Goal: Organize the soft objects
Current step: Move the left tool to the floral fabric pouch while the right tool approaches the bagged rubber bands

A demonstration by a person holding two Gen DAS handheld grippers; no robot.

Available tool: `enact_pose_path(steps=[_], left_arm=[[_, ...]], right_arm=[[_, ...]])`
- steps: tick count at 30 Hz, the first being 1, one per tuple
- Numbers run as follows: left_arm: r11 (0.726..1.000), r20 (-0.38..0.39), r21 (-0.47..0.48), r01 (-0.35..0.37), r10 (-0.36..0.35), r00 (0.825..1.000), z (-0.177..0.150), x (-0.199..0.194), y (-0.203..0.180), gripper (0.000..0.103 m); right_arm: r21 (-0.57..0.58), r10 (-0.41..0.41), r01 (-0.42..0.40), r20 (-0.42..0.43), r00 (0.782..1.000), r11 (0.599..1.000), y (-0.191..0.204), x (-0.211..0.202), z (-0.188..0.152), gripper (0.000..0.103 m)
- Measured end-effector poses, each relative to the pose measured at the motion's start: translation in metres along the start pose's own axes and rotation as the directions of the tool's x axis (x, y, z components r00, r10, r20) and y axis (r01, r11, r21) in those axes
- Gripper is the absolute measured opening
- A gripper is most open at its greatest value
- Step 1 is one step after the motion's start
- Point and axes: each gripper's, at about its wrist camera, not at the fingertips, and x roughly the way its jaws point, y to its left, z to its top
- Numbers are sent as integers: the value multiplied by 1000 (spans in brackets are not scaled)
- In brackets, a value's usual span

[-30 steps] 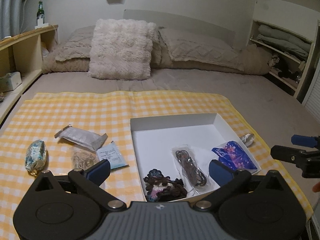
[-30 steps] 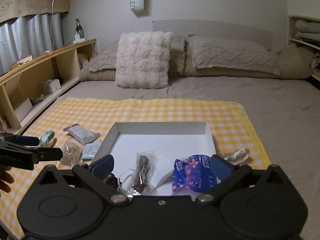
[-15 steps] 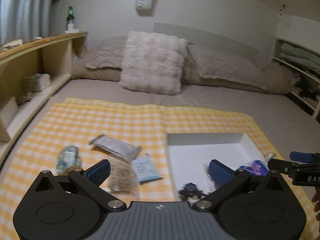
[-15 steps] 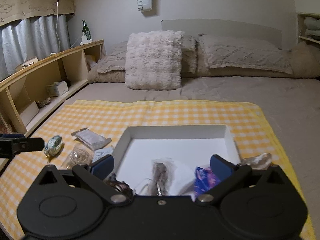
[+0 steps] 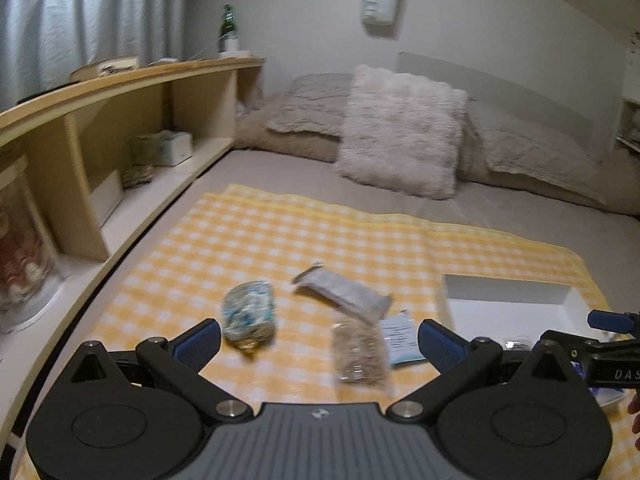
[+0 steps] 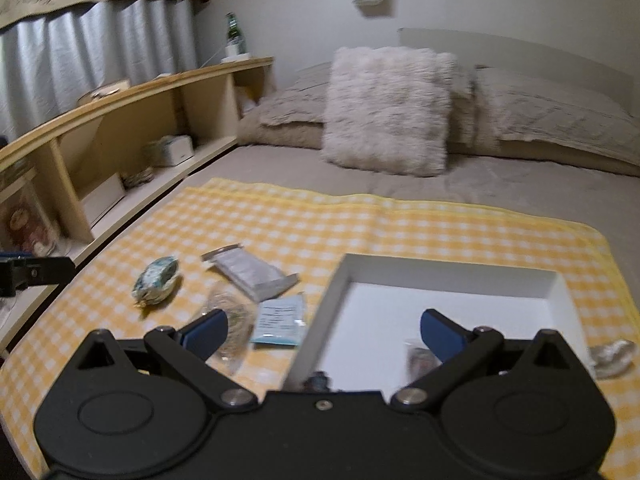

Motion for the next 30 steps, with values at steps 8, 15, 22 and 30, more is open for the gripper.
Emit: enact_pose_path(steps=[8, 15, 22, 30], left_arm=[[995, -26, -59, -74, 73, 997, -1, 15, 47, 103], [986, -56, -121, -116, 109, 992, -1, 37, 87, 103], [973, -125, -156, -169, 151, 981, -6, 75, 118, 103], [962, -159, -211, -173, 141, 977, -10, 124, 134, 103]], right_arm=[[-70, 56, -57, -6, 998, 996, 41, 24, 3, 103], [-122, 72, -71, -1, 997, 990, 71, 45, 6, 103], [-174, 88, -96, -52, 995, 980, 97, 79, 4, 103], [-50, 119, -128, -156, 980, 991, 107, 136, 3, 103]])
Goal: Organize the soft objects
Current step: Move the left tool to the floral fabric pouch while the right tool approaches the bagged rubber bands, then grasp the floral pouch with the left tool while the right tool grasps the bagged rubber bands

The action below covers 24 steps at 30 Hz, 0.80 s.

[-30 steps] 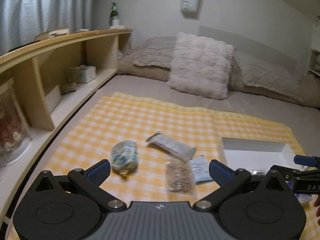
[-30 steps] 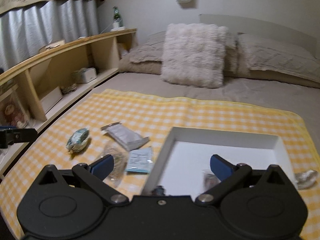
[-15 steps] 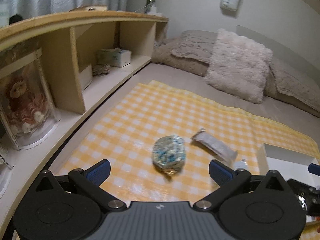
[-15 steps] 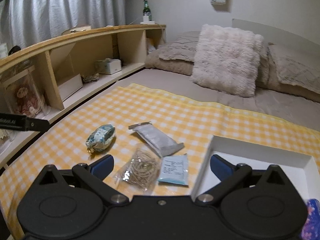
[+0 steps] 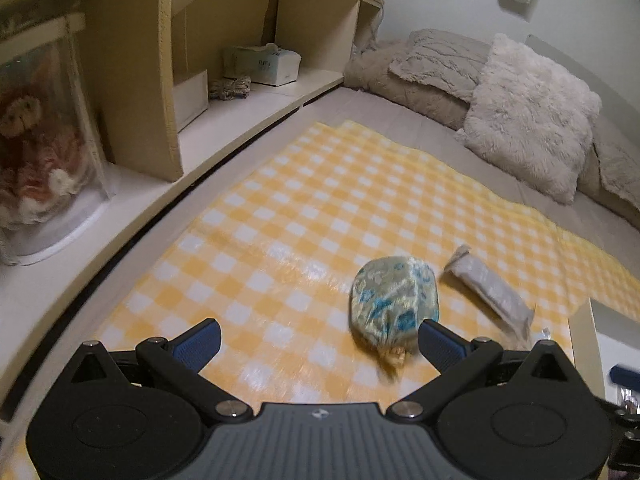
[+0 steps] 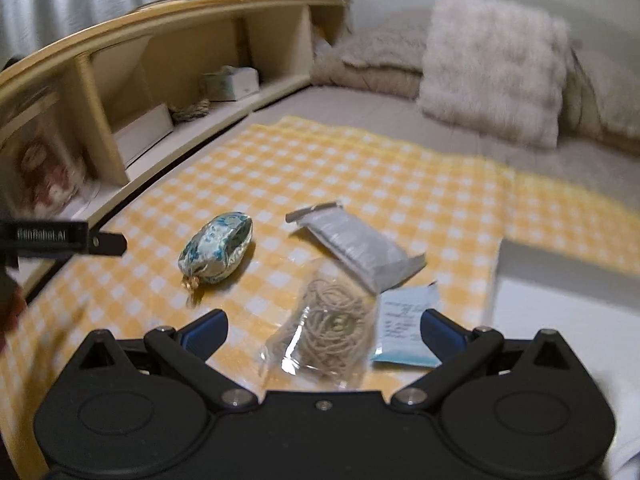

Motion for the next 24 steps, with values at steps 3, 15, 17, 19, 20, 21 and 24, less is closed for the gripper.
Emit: enact_pose_path(steps=[3, 15, 17, 19, 20, 21, 24], left_arm=[[1000, 24, -19, 25, -25, 999, 3, 16, -5, 103], [997, -20, -60, 51, -52, 998, 3, 95, -35, 103], [996, -30, -68, 51, -54, 998, 3, 105, -39, 103], [996, -17, -73, 40, -42, 999, 3, 108, -43, 103], [996, -16, -78, 40, -42, 999, 3, 109, -44, 103], [995, -18, -86, 42, -44, 999, 3, 110, -46, 102], [994, -36, -97, 43, -46, 998, 4, 112, -50, 93]], right_arm=[[105, 28, -26, -22, 999, 994, -2, 21, 4, 103], [262, 10, 38, -178, 984, 964, -16, 99, -6, 84], [265, 14, 39, -194, 981, 963, -20, 104, -9, 81], [234, 9, 37, -193, 981, 972, -19, 106, -6, 75], [222, 3, 41, -195, 981, 974, -19, 106, -6, 72], [216, 3, 40, -197, 980, 976, -19, 106, -5, 71], [200, 10, 32, -203, 979, 979, -20, 103, -4, 66]])
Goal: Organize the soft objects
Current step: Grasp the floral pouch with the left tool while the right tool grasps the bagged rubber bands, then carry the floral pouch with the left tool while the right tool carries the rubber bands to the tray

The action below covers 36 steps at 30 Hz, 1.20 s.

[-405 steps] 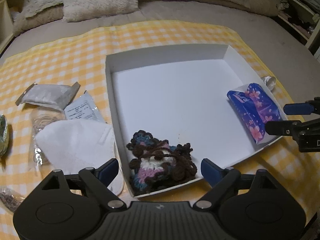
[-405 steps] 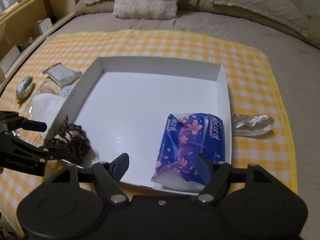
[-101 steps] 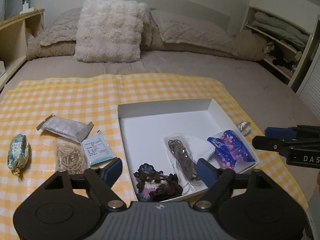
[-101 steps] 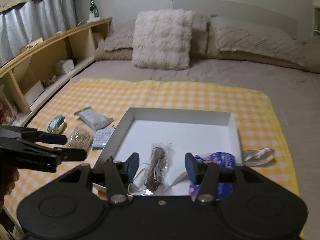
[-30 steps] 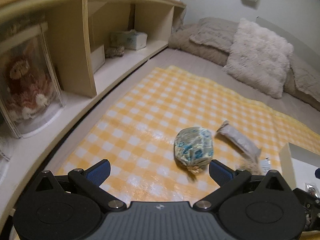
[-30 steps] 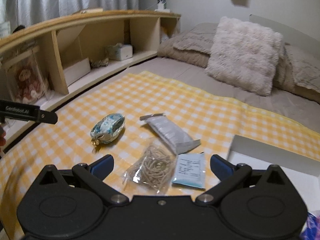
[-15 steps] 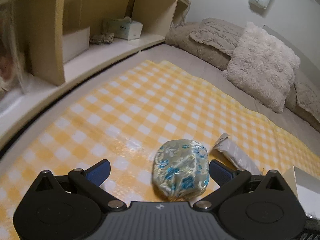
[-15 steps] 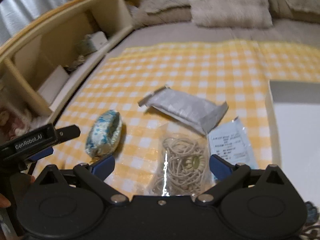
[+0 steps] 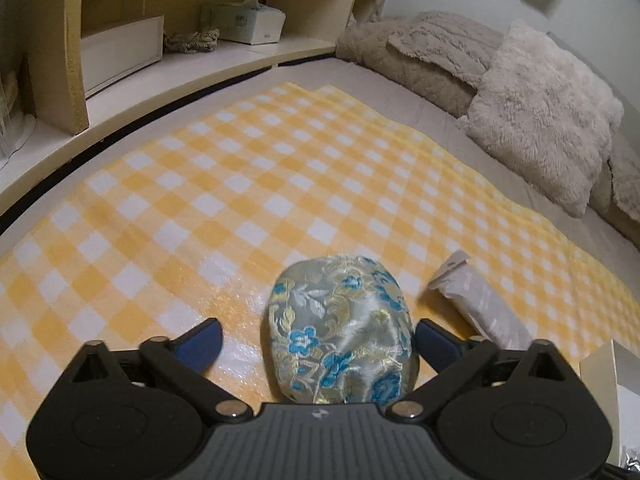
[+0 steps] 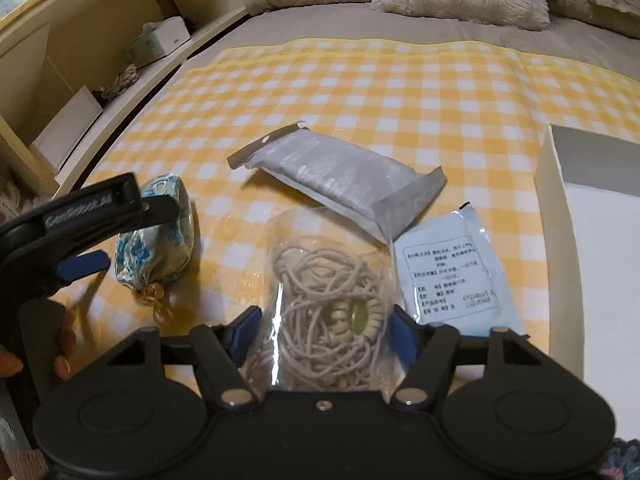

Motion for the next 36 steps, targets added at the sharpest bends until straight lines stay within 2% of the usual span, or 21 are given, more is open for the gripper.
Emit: enact_pose_path(steps=[2, 3, 4, 8, 10, 14, 22, 36], left_arm=[[1000, -12, 24, -8, 9, 1000, 0, 0, -5, 81], [999, -23, 33, -4, 5, 1000, 1, -1, -7, 70], [999, -33, 32, 9, -8, 999, 1, -3, -8, 65], [998, -44, 58, 23, -21, 999, 4, -16, -17, 63], [996, -40, 79, 29, -26, 999, 4, -24, -21, 58], [996, -28, 80, 41, -39, 999, 5, -43, -27, 56], [990, 43, 124, 64, -70, 997, 6, -96, -39, 55], [974, 129, 200, 109, -136, 982, -8, -185, -53, 55]], right_arm=[[-12, 0, 0, -9, 1000, 1000, 0, -1, 0, 62], [-18, 0, 0, -11, 1000, 1000, 0, -2, 0, 61], [-28, 0, 0, -12, 1000, 1000, 0, -4, 0, 60], [-66, 1, -2, -21, 1000, 998, 4, -14, -4, 57], [-72, -1, 0, -15, 1000, 997, 5, -21, -5, 57], [-96, 5, -3, 23, 1000, 995, 7, -42, -5, 56], [-126, 2, 11, 105, 995, 992, 5, -90, -7, 56], [-122, 9, 24, 264, 965, 992, 3, -165, -15, 55]])
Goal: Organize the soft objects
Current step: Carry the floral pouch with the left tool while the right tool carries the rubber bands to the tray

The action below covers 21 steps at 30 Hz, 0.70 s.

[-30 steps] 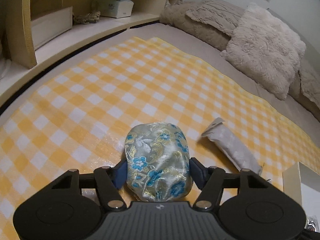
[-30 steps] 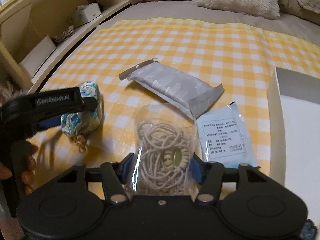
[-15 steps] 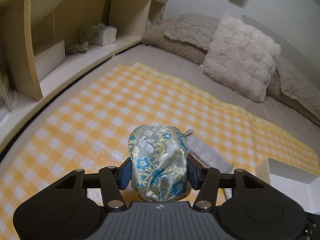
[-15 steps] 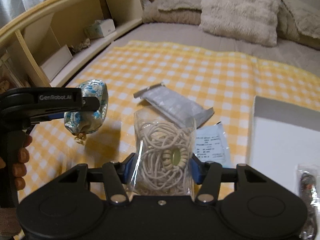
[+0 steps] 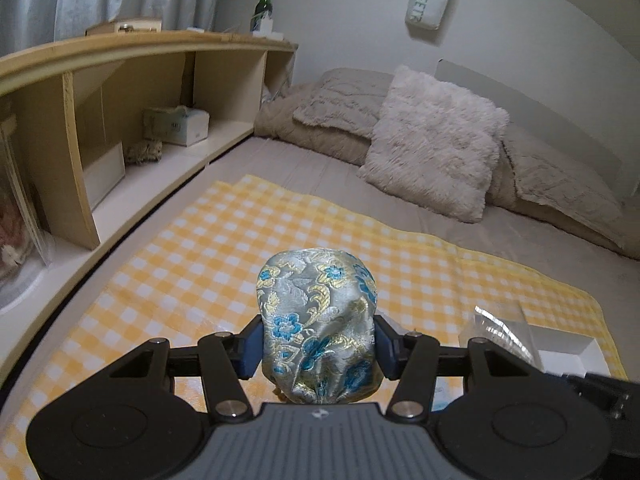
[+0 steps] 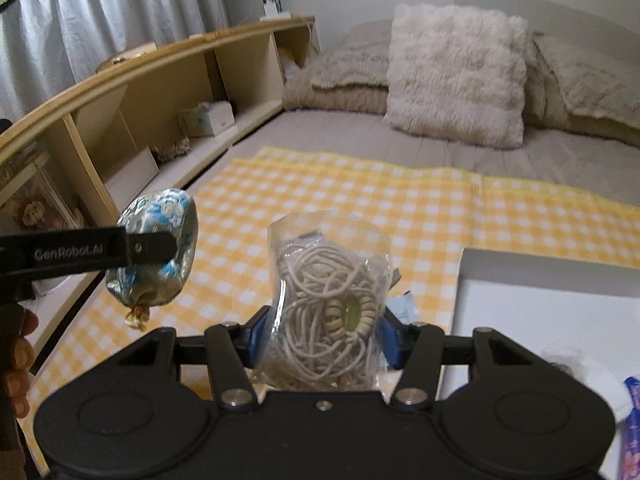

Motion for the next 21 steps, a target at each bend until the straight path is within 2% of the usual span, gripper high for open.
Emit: enact_pose_path(steps=[11, 21], left_arm=[[996, 29, 87, -3, 0, 1000, -7, -40, -12, 55], [991, 48, 124, 49, -55, 997, -7, -53, -35, 55]], right_arm=[[-26, -2, 5, 104, 995, 1000, -7, -44, 3, 55], [-54, -31, 41, 169, 985, 998, -22, -75, 1, 55]])
